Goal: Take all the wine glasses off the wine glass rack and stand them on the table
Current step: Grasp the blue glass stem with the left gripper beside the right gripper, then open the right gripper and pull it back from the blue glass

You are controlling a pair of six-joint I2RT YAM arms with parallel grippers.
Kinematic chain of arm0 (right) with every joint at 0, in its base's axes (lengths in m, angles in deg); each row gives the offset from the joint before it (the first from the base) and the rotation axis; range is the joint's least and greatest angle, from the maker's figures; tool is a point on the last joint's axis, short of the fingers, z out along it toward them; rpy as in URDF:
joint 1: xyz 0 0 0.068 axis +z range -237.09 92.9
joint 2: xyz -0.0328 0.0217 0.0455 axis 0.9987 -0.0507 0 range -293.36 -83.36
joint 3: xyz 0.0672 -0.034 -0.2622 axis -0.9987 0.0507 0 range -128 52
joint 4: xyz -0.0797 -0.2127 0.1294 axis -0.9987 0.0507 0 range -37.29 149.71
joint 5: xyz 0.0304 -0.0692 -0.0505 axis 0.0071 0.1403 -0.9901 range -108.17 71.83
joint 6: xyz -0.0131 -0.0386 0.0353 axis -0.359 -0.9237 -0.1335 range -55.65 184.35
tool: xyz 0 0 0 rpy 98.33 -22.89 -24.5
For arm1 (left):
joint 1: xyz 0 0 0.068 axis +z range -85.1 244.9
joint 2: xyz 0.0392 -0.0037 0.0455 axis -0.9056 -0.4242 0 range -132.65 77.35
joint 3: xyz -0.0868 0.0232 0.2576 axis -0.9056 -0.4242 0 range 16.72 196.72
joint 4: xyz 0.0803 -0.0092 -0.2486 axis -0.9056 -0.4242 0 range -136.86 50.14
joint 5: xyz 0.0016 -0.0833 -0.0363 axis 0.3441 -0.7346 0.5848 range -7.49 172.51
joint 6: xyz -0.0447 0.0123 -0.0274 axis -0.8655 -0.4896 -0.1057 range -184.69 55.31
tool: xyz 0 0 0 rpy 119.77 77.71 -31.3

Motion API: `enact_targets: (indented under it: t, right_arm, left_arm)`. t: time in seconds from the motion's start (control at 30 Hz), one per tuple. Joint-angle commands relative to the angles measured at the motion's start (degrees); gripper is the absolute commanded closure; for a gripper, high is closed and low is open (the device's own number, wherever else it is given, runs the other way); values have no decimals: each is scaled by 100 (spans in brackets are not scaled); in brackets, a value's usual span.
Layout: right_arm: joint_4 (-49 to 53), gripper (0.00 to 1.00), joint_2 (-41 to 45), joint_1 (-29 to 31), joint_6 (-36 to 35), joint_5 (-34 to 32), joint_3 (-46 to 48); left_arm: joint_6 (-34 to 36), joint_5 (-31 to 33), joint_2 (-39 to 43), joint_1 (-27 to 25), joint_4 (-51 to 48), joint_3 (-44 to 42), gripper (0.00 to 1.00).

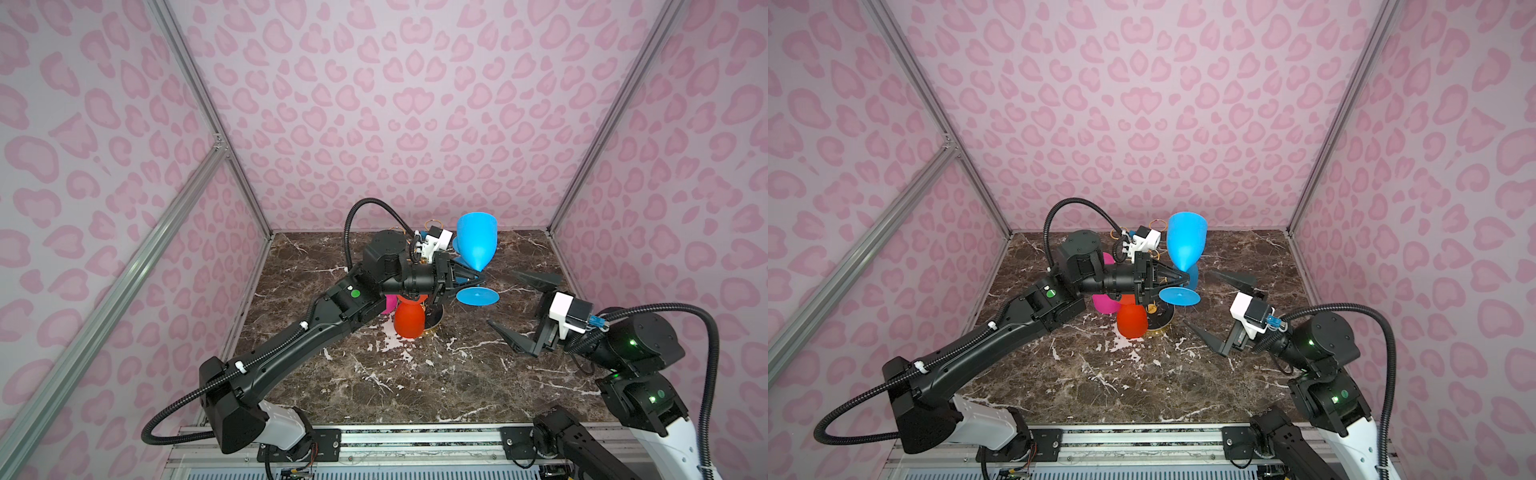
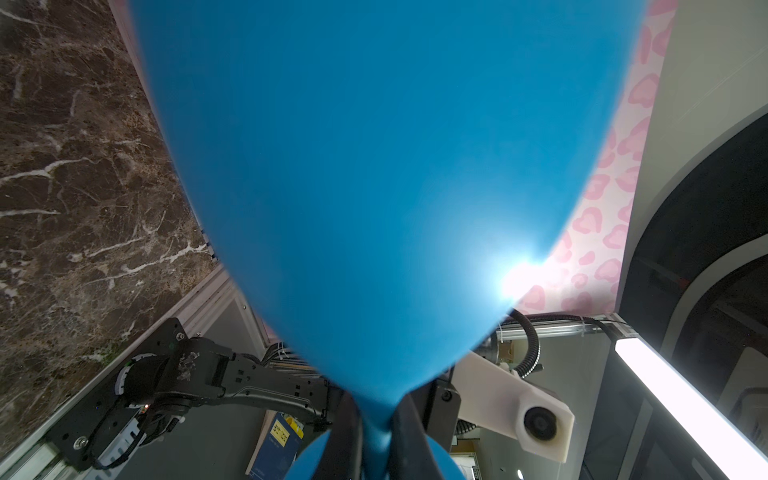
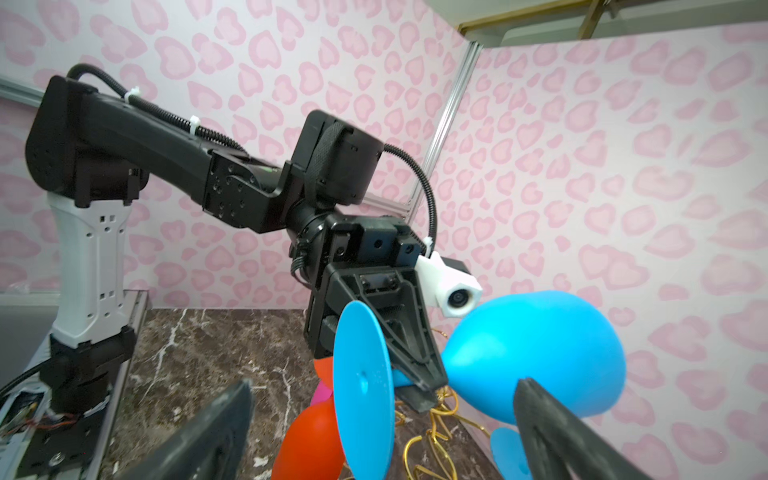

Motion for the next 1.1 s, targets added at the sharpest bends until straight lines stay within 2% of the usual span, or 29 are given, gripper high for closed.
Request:
enact_targets:
  t: [0.0, 0.13, 0.2, 0.27, 0.4, 0.67, 0.93, 1.07]
  right_arm:
    - [-701, 0, 204, 5, 629, -816, -140]
    - [-340, 0, 235, -2, 1189, -2051, -716]
    - [387, 0, -11, -2, 1441, -2648, -1283]
    - [1418, 2, -490, 4, 1864, -3132, -2107]
    - [2584, 6, -1404, 5, 2717, -3093, -3269]
    - [3026, 15, -2557, 5, 3851, -2485, -4110]
    - [3232, 23, -3386, 4, 5138, -1350, -4287]
    - [3191, 26, -3517, 5, 5609, -1011, -4188]
  left_arm:
    - [428, 206, 164, 63, 100, 15, 96]
    - [1075, 551, 388, 226, -152, -93, 96]
    - [1379, 696, 513, 321, -250, -188, 96]
    - [1995, 1033, 629, 400, -716, -163, 96]
    - [3258, 2000, 962, 409, -1135, -261, 97]
    - [5491, 3547, 1576, 397, -999, -821, 96]
    - [8073, 4531, 1783, 174, -888, -1170, 96]
    - [8946, 4879, 1873, 105, -790, -1311, 97]
